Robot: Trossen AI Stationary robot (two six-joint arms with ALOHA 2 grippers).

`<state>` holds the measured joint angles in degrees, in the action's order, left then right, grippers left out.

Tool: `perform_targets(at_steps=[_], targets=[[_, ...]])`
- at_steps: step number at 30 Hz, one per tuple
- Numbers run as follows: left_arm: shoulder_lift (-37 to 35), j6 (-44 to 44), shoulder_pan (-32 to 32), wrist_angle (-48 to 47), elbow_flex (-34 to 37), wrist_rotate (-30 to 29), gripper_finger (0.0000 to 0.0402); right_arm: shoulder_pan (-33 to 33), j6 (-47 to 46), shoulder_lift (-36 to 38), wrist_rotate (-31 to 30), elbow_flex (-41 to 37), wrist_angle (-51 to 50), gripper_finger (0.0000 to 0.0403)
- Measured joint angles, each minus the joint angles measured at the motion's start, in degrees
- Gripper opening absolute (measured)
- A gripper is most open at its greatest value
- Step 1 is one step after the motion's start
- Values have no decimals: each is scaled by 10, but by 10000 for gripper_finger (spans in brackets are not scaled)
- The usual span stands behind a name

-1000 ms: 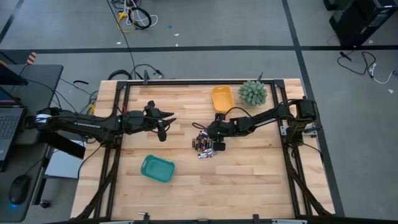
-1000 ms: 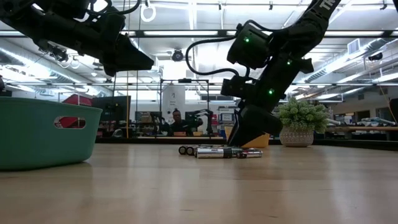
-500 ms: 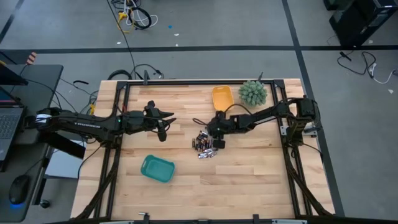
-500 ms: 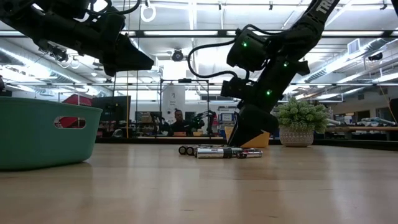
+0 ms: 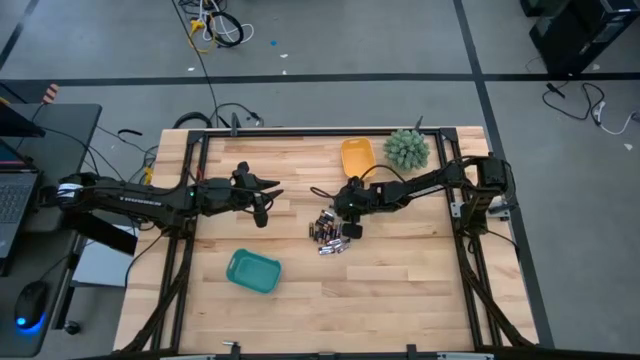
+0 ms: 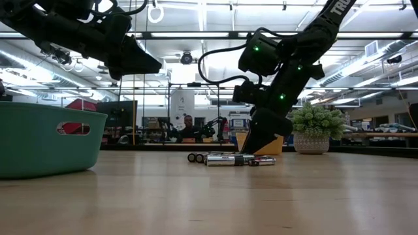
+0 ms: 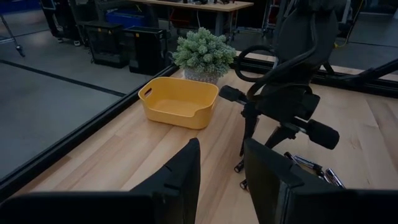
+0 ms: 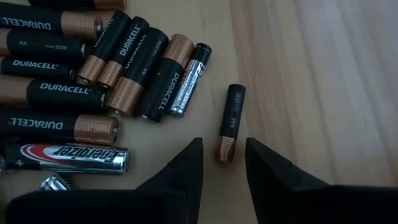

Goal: Sort batteries
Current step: Put the black battery into the yellow bin

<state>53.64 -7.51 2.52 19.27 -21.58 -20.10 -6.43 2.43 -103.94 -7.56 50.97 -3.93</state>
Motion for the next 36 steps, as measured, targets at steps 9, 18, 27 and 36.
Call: perform_targets(at_steps=[9,18,27,36], targets=[[0,0,0,0,0,0,119,0,2,0,1,0,-4,37],[0,0,0,0,0,0,119,-1,8,1,7,0,-3,9],[0,0,0,0,0,0,119,-1,-6,10,11,-2,5,2],[0,0,0,1,0,0,119,-1,-21,18,12,-1,8,3]])
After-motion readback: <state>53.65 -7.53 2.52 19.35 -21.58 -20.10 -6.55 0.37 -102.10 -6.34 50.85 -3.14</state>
